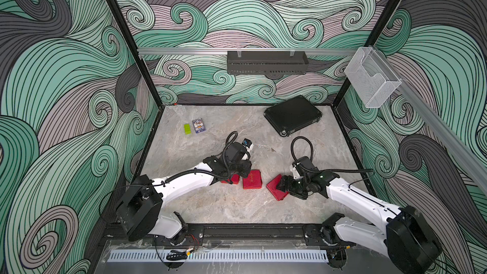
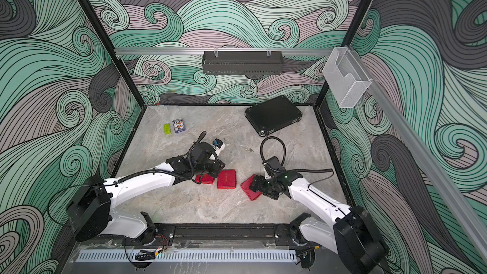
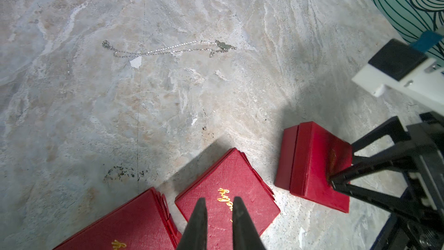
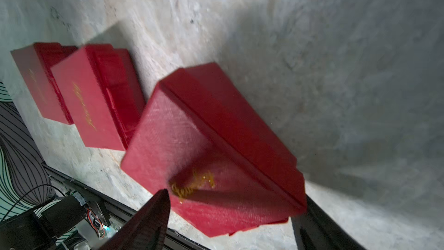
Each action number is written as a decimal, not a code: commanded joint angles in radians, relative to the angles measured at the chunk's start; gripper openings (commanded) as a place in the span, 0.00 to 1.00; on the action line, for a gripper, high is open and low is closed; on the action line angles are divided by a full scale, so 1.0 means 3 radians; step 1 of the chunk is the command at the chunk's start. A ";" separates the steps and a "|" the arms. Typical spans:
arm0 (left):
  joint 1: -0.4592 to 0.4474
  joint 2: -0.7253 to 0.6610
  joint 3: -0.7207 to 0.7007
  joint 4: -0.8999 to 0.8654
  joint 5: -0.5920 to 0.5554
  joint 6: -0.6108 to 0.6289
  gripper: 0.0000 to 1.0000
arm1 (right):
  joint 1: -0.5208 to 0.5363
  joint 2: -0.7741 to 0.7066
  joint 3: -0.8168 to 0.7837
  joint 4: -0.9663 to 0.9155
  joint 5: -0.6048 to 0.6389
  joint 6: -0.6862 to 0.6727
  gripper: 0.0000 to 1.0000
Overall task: Take the necklace out of the lift-off lid jewelry box
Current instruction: Adjust the jewelry box at the center of the board.
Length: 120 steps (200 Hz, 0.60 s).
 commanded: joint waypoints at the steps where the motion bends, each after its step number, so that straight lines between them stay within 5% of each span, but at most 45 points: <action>1: 0.0022 -0.0032 0.0024 -0.0034 0.0023 0.0016 0.20 | -0.0092 0.0231 0.0241 0.0168 -0.0127 -0.0262 0.81; 61: 0.0003 0.0154 -0.0002 0.0015 0.0794 0.0329 0.20 | -0.0225 0.0847 0.0675 0.0077 -0.0260 -0.0639 0.77; 120: -0.0168 0.0065 -0.0360 0.0239 0.0962 -0.0269 0.15 | -0.0223 0.0614 0.0848 -0.0496 -0.0112 -0.0913 0.81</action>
